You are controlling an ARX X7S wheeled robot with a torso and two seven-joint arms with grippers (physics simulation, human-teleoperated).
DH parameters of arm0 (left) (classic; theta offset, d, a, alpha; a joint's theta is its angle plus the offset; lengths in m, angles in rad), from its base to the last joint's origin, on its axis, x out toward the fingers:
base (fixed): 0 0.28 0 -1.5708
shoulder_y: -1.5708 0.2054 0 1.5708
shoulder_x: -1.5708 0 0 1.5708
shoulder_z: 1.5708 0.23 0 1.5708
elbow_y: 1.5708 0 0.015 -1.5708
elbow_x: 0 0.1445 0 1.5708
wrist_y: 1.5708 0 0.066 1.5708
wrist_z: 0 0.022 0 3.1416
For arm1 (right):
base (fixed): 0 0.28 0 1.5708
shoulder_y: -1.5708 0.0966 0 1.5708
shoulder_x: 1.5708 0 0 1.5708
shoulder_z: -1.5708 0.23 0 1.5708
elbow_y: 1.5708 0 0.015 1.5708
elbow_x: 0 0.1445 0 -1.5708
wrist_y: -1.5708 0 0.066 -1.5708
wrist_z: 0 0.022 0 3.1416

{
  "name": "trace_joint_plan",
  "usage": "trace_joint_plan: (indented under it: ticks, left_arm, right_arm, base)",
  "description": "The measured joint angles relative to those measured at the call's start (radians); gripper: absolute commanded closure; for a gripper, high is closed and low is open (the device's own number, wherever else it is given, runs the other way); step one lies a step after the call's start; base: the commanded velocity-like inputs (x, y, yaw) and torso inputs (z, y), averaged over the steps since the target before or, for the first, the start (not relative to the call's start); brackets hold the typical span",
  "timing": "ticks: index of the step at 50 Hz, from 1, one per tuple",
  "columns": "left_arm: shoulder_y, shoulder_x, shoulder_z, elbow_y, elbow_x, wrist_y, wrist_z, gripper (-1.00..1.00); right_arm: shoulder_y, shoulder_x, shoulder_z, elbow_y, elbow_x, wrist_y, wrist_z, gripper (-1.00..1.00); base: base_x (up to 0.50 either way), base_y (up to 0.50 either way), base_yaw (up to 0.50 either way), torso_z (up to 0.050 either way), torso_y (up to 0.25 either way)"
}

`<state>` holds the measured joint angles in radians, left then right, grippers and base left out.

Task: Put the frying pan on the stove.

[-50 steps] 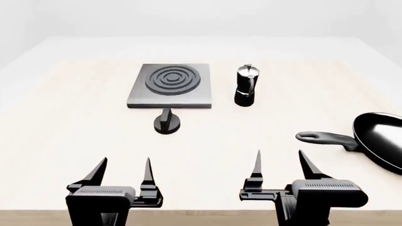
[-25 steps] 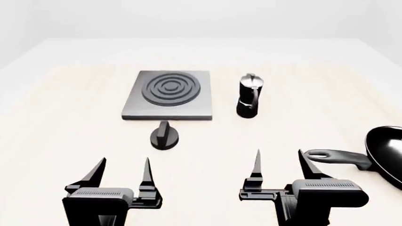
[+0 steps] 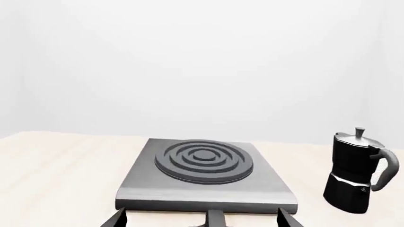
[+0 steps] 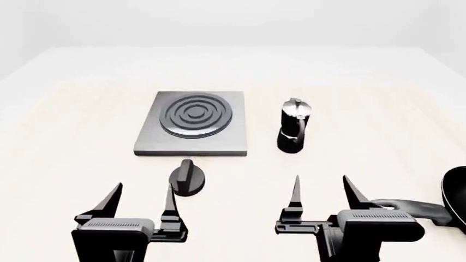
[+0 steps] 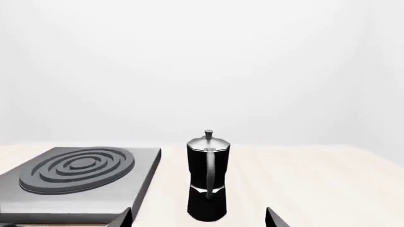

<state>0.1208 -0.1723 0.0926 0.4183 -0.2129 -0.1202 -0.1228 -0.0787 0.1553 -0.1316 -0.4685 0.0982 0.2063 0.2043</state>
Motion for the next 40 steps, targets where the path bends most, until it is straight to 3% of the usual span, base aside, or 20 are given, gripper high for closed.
trace_joint_plan:
  ticks: [27,40]
  left_arm:
    - [0.001,-0.019,0.017,-0.001,-0.003,0.014,-0.019,-1.0]
    - [0.003,-0.027,0.022,0.001,-0.01,0.018,-0.027,-1.0]
  right_arm:
    - [0.005,0.01,-0.007,0.014,0.029,-0.007,0.027,-1.0]
    - [0.013,-0.013,0.027,-0.043,0.02,0.067,0.121,-1.0]
  base:
    - [0.22,0.0,0.0,0.0,0.001]
    - [0.01,0.0,0.0,0.0,0.0]
